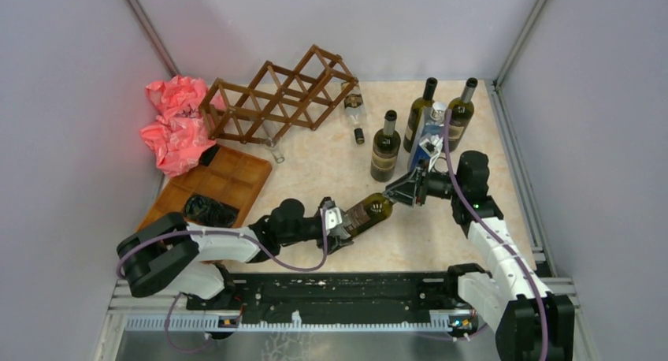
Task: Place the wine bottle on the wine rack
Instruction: Adjust the wine bottle at the center of the board.
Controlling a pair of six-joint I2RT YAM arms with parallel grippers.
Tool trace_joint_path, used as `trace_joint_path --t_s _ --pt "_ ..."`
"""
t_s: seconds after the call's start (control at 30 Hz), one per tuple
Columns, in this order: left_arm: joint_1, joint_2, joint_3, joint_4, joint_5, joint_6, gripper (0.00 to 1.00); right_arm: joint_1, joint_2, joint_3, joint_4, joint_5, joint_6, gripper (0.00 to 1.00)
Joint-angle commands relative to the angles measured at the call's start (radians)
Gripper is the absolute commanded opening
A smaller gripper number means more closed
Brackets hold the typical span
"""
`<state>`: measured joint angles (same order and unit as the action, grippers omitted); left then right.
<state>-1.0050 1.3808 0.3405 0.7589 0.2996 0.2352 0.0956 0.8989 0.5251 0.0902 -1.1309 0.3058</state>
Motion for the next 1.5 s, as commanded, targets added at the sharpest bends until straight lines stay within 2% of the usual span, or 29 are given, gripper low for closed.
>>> trace_joint_path --t_s 0.0,0.03,0.07,0.2,0.37,0.47,0.77,0.93,1.23,1.37,1.47 --pt "-0.006 0.017 0.071 -0.115 0.029 0.041 0.15 -0.002 -0.02 0.018 0.074 -0.056 0.022 0.0" --pt "-0.006 0.01 0.074 -0.124 0.022 0.048 0.04 -0.002 -0.021 0.018 0.065 -0.058 0.007 0.0" --pt "-0.005 -0.004 0.069 -0.127 0.012 0.054 0.0 -0.002 -0.022 0.022 0.05 -0.06 -0.017 0.0" --pt "-0.003 -0.083 0.041 -0.146 -0.032 0.09 0.0 -0.002 -0.032 0.054 -0.082 -0.064 -0.158 0.14" --pt "0.01 -0.144 0.052 -0.251 -0.006 0.144 0.0 -0.001 -0.035 0.097 -0.293 -0.057 -0.399 0.43" --pt "0.014 -0.154 0.052 -0.279 0.013 0.161 0.0 -0.001 -0.038 0.13 -0.422 -0.022 -0.545 0.57" --pt "0.016 -0.168 0.052 -0.322 0.022 0.197 0.0 -0.001 -0.024 0.201 -0.645 0.029 -0.793 0.77" --pt "0.016 -0.164 0.051 -0.328 0.03 0.202 0.0 -0.001 -0.007 0.259 -0.775 0.043 -0.91 0.85" --pt "0.016 -0.137 0.057 -0.346 0.026 0.212 0.0 -0.001 -0.002 0.286 -0.877 0.056 -1.028 0.85" --pt "0.016 -0.135 0.055 -0.349 0.018 0.222 0.0 -0.001 0.004 0.308 -1.008 0.09 -1.246 0.85" --pt "0.016 -0.133 0.058 -0.35 0.013 0.229 0.0 0.001 0.008 0.311 -1.088 0.139 -1.417 0.89"
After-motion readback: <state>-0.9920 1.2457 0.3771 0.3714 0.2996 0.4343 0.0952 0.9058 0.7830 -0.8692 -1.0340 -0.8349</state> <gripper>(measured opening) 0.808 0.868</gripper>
